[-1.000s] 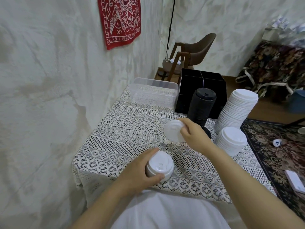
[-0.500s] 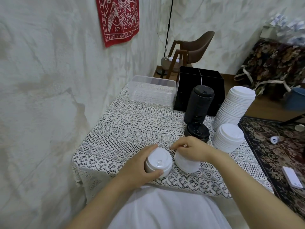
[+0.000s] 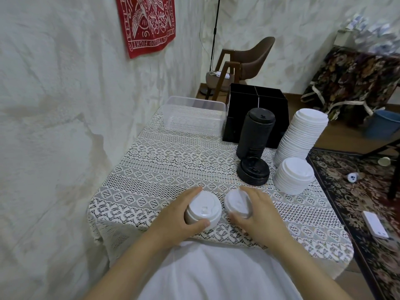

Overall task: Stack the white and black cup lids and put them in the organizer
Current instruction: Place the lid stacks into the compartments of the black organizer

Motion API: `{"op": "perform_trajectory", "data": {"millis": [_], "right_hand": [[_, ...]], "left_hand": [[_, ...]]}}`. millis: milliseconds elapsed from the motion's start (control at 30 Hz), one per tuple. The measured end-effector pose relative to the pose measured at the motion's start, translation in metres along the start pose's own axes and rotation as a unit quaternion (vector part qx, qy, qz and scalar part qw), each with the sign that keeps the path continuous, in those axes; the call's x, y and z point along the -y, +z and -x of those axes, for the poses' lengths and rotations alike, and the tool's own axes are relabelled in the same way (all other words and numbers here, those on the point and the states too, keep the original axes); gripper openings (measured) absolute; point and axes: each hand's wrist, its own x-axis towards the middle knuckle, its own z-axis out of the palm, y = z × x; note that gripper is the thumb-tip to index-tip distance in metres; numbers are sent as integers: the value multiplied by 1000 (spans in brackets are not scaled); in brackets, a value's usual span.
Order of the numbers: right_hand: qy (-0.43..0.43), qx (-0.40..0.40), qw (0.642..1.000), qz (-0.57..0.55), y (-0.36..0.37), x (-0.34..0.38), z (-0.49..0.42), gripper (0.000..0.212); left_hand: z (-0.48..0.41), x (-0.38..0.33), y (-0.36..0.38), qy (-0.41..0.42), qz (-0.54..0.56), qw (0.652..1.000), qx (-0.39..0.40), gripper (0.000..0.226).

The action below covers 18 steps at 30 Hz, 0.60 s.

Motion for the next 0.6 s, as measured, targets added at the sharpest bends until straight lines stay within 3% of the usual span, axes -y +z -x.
{"op": "perform_trajectory", "data": {"millis": [100,167,333,600], "right_hand": [[-28,-21,996,-83,-11,9,-8,73],[-67,21,990,-124,-18,22,-12,72],[-152,128,974,-105,-13,41,-18,75],[-176,177,966,-73,-7,52,-22,75]], "left_hand": [[-1,-2,-1,9,-4,1000,5,96],[-1,-2,-1,4,4,1000,9,96],[0,1,0,-17,58,998,-11,110],[-2,5,1,-25,86,996,-19,121]]}}
